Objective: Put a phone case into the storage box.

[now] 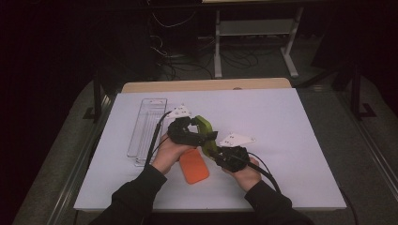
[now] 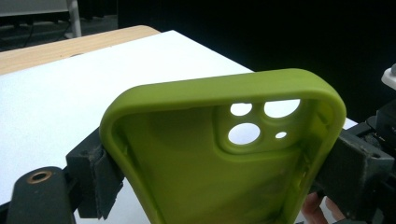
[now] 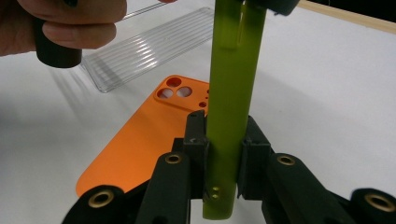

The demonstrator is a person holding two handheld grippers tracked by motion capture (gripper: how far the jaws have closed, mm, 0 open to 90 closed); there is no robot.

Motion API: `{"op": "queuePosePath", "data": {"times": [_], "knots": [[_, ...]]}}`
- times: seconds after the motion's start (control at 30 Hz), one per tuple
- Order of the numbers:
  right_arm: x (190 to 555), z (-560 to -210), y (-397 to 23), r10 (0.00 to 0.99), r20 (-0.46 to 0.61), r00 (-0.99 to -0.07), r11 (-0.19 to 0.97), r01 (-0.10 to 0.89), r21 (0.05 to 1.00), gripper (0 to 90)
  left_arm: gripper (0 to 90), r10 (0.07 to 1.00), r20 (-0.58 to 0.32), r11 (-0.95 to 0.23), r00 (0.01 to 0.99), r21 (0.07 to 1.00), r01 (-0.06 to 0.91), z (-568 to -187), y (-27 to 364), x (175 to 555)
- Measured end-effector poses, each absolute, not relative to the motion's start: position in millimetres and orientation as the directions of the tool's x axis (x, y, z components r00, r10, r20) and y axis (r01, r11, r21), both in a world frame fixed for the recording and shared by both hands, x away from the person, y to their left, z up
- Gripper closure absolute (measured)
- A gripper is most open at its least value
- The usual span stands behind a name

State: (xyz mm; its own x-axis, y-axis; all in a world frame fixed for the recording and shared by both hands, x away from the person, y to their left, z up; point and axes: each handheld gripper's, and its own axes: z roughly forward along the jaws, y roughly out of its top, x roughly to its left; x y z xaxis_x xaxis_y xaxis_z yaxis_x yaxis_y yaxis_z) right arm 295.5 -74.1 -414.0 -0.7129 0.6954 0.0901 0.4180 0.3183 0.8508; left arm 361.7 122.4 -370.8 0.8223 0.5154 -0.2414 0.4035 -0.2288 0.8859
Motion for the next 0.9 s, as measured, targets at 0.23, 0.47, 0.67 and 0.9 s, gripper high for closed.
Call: {"op": "queuePosePath", "data": {"times": [0.23, 0.47, 0.67, 0.9], "knots": [[296, -414, -74, 0.697, 0.088, -0.711, 0.324, 0.422, 0.847, 67.4, 14.0, 0.519, -0.235, -0.227, 0.822, 0.889, 0.398, -370, 120, 359], [298, -411, -84, 0.684, 0.125, -0.718, 0.299, 0.433, 0.85, 57.5, 14.4, 0.533, -0.236, -0.208, 0.813, 0.894, 0.396, -368, 124, 363], [298, -409, -99, 0.684, 0.132, -0.717, 0.311, 0.451, 0.837, 41.1, 14.5, 0.555, -0.244, -0.185, 0.795, 0.896, 0.404, -365, 130, 364], [300, -410, -126, 0.695, 0.118, -0.709, 0.342, 0.471, 0.813, 28.4, 14.6, 0.565, -0.244, -0.172, 0.788, 0.899, 0.402, -361, 138, 366]]}}
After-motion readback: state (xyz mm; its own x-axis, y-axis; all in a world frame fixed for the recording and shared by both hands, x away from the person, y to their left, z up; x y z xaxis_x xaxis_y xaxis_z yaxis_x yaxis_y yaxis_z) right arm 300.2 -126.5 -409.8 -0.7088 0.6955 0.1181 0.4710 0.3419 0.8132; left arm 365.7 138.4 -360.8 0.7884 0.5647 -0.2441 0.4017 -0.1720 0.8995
